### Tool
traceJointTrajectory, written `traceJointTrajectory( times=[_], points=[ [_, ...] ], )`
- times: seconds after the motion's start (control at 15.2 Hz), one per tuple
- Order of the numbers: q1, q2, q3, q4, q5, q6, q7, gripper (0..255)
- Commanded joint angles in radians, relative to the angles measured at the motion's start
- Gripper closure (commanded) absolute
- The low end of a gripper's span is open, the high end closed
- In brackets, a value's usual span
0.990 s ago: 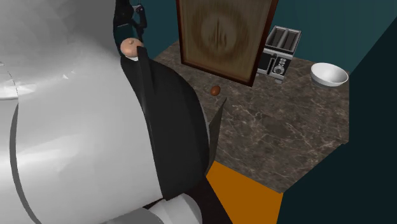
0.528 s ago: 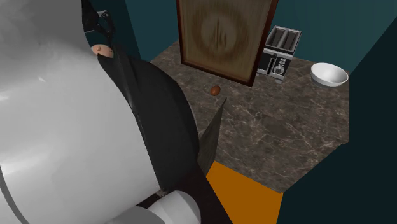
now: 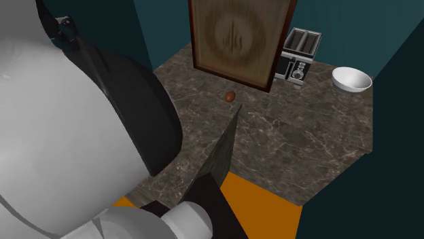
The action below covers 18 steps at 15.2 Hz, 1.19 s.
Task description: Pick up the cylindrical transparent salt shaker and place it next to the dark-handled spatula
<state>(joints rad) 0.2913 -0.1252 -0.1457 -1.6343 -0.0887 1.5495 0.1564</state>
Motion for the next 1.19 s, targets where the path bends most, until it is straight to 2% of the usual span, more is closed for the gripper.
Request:
traceJointTrajectory(
  times=[0.0,0.2,1.12],
  points=[
    [0.022,0.013,0.028,0.013,0.003,-0.004,0.05,255],
    [0.051,0.05,0.063,0.056,0.008,-0.015,0.114,255],
    [0.05,0.007,0.062,-0.184,0.003,0.181,0.129,255]
  ],
)
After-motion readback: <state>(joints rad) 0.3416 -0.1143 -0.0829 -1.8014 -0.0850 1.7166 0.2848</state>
